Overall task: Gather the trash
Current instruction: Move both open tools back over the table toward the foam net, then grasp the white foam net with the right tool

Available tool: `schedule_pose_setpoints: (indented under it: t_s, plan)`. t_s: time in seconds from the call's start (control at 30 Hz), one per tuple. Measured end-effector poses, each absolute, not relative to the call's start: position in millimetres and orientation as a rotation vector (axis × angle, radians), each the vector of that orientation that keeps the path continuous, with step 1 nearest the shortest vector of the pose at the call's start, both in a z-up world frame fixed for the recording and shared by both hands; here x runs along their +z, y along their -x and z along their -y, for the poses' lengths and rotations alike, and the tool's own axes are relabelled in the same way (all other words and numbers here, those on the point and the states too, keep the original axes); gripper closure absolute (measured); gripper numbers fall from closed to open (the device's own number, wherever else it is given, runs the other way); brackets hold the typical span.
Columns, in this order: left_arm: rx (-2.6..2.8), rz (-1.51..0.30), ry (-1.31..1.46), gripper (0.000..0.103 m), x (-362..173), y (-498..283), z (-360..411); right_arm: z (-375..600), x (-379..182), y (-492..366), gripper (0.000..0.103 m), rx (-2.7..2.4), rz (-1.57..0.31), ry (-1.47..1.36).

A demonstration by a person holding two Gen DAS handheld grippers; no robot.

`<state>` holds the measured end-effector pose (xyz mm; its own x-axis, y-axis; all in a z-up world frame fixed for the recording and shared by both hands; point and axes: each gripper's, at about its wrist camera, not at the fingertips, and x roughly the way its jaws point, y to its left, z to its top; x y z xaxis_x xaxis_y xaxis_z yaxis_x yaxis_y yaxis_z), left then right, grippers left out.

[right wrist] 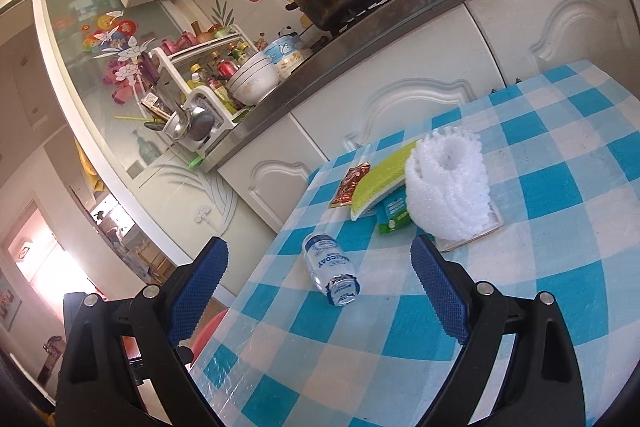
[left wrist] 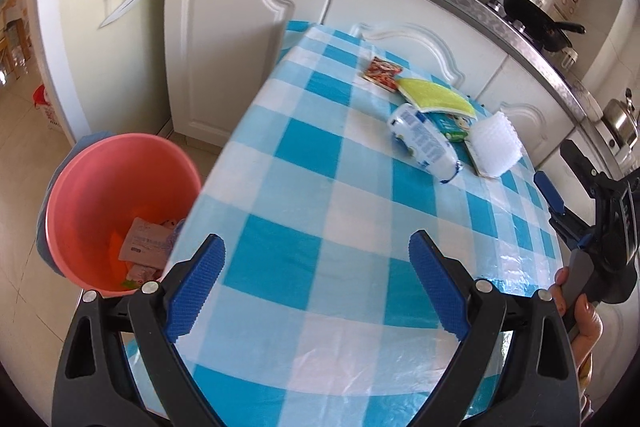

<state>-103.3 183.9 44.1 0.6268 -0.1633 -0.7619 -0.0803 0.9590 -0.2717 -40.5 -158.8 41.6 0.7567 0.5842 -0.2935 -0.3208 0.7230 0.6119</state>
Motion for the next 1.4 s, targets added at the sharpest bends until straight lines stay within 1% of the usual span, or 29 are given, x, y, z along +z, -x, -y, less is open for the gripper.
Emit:
schedule_pose_setpoints:
  t_s: [0.3, 0.4, 0.7, 0.9, 1.13, 1.23, 1.37, 1.4]
  plan:
    - [-0.111, -0.889, 0.231, 0.009, 55, 85, -142, 201, 30, 30, 0.011, 0.431, -0.498, -0.647]
    - [-0.127, -0.887, 0.218, 0.009, 57, 81, -131, 212, 24, 24, 0.011, 0.397, -0.523, -0.660]
    - [-0.173, -0.928, 0.200, 0.009, 41, 75, -110, 225, 10, 10, 0.011, 0.367, -0.579, -0.674]
    - [-0.179, -0.922, 0.187, 0.009, 40, 66, -108, 215, 16, -6, 0.011, 0.381, -0.613, -0.620]
    - [-0.175, -0.860, 0.160, 0.009, 61, 40, -109, 186, 28, -36, 0.011, 0.408, -0.687, -0.481]
    - [-0.186, -0.832, 0.127, 0.009, 72, 24, -103, 177, 24, -50, 0.011, 0.377, -0.717, -0.411]
    - [-0.197, -0.807, 0.070, 0.009, 83, -1, -94, 180, 10, -65, 0.011, 0.360, -0.748, -0.409]
    - [-0.201, -0.804, 0.062, 0.009, 85, -6, -92, 181, 6, -67, 0.014, 0.353, -0.753, -0.410]
